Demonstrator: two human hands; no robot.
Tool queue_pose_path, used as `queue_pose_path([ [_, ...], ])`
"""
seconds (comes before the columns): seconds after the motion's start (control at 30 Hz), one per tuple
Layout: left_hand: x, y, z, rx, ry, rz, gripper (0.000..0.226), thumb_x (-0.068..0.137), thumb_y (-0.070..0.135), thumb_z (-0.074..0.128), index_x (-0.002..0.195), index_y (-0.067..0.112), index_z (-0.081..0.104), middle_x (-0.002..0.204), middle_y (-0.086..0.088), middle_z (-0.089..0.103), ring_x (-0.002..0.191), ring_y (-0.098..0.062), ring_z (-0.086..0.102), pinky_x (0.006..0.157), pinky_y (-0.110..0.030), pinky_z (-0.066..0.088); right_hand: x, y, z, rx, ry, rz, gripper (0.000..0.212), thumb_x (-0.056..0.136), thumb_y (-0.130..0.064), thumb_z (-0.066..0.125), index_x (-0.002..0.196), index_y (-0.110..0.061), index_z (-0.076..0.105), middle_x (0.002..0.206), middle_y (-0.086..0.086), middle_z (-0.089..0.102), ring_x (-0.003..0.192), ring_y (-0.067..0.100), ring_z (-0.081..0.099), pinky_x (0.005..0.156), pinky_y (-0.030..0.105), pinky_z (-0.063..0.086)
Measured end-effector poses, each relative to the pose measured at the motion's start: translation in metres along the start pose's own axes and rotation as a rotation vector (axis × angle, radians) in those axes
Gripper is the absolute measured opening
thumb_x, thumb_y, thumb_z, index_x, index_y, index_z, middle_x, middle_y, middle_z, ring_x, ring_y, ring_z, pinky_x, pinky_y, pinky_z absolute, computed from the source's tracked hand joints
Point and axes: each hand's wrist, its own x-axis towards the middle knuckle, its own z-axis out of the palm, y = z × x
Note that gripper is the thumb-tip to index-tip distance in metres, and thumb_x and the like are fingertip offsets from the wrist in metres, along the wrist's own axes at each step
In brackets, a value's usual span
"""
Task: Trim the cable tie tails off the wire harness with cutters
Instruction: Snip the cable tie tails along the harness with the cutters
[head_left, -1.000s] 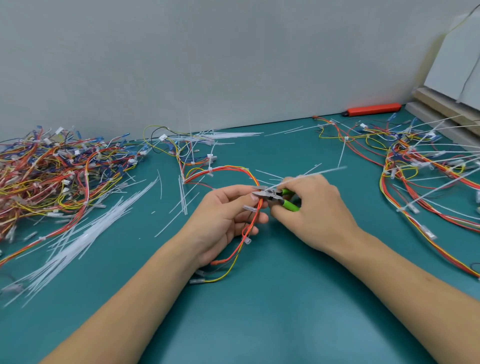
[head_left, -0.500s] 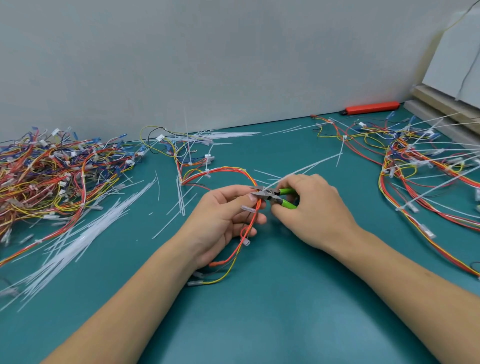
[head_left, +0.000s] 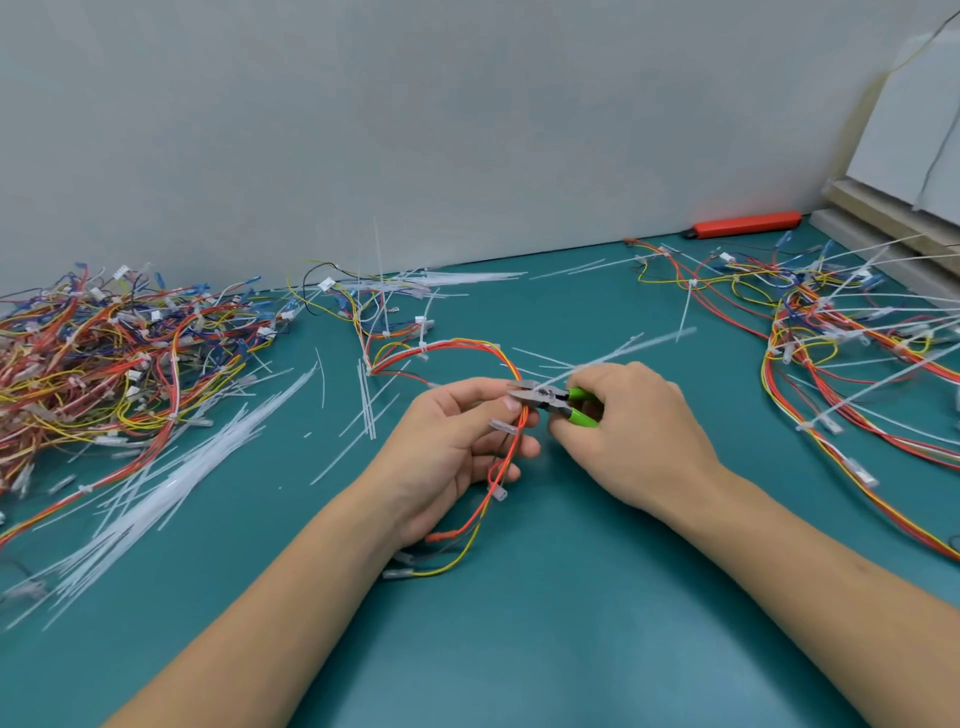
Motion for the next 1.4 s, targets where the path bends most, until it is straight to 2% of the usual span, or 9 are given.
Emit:
queue_pose_path([
  [0.1,0.000,0.000,0.001,-0.002,0.013,-0.014,0.028,0.083,0.019,0.073,0.108,0.006,0.069,0.095,-0.015,0.073,0.067,-0.022,0.071,0.050,-0.027,0.054,0.000,-0.001,-0.002,-0.009,-0.064,0.019,0.020,0.083,-0.039,0.064,0.102,-0.036,0.069,0.099,-0.018,0.065,0.107,0.017,0.049,0.097,0.043,0.042],
  [0.23,0.001,-0.001,-0.001,0.002,0.020,-0.019,0.026,0.089,0.014,0.070,0.113,0.003,0.066,0.096,-0.016,0.073,0.067,-0.023,0.071,0.050,-0.027,0.054,-0.001,-0.002,-0.005,0.024,-0.060,0.010,0.029,0.085,-0.039,0.064,0.113,-0.038,0.068,0.108,-0.018,0.066,0.112,0.016,0.050,0.104,0.044,0.040],
  [0.43,0.001,-0.001,-0.001,0.002,0.011,-0.010,0.023,0.083,0.019,0.074,0.103,0.008,0.071,0.095,-0.017,0.073,0.066,-0.023,0.071,0.050,-0.027,0.054,0.001,0.000,-0.004,-0.002,-0.043,-0.021,0.007,0.083,-0.034,0.064,0.084,-0.031,0.057,0.080,-0.013,0.060,0.092,0.019,0.048,0.086,0.042,0.042],
  [0.6,0.001,-0.003,-0.002,0.033,-0.010,-0.001,0.010,0.092,0.016,0.069,0.099,0.013,0.076,0.096,-0.016,0.072,0.068,-0.022,0.071,0.051,-0.027,0.054,0.000,0.003,-0.004,-0.009,-0.007,0.000,0.031,0.081,-0.031,0.066,0.064,-0.018,0.043,0.054,-0.002,0.047,0.059,0.014,0.047,0.058,0.032,0.029],
  [0.8,0.002,-0.003,-0.001,0.047,-0.008,0.002,0.010,0.093,0.015,0.068,0.097,0.015,0.077,0.095,-0.015,0.072,0.067,-0.022,0.070,0.051,-0.026,0.053,-0.001,0.005,0.000,-0.048,-0.019,0.008,0.030,0.083,-0.030,0.064,0.066,-0.017,0.043,0.057,0.002,0.048,0.068,0.034,0.051,0.054,0.037,0.034],
  [0.93,0.002,-0.003,-0.001,0.048,0.015,-0.011,0.013,0.093,0.012,0.067,0.105,0.007,0.071,0.095,-0.016,0.072,0.066,-0.022,0.070,0.050,-0.026,0.053,0.001,0.008,0.001,-0.011,0.009,-0.050,0.006,0.081,-0.036,0.068,0.083,-0.031,0.064,0.080,-0.015,0.063,0.095,0.019,0.049,0.079,0.035,0.039],
  [1.03,0.002,-0.003,-0.001,0.049,0.030,-0.018,0.017,0.093,0.011,0.067,0.109,0.004,0.068,0.096,-0.017,0.072,0.065,-0.022,0.070,0.049,-0.027,0.053,0.002,0.008,0.000,0.004,-0.031,-0.032,0.027,0.081,-0.039,0.066,0.108,-0.039,0.070,0.109,-0.023,0.066,0.116,0.011,0.043,0.095,0.031,0.037],
  [1.13,0.002,-0.004,-0.001,0.051,0.034,-0.017,0.019,0.092,0.012,0.069,0.108,0.004,0.068,0.096,-0.017,0.072,0.065,-0.022,0.070,0.049,-0.027,0.053,0.002,0.008,0.000,0.022,-0.028,-0.044,0.029,0.082,-0.036,0.068,0.110,-0.038,0.069,0.113,-0.019,0.068,0.117,0.015,0.048,0.100,0.036,0.041],
  [1.4,0.002,-0.004,-0.001,0.047,0.024,-0.009,0.013,0.090,0.014,0.071,0.102,0.008,0.071,0.095,-0.017,0.072,0.066,-0.023,0.070,0.050,-0.027,0.054,0.002,0.008,0.001,0.014,0.001,-0.010,0.015,0.080,-0.033,0.067,0.074,-0.028,0.055,0.066,-0.011,0.057,0.080,0.016,0.050,0.077,0.038,0.038],
])
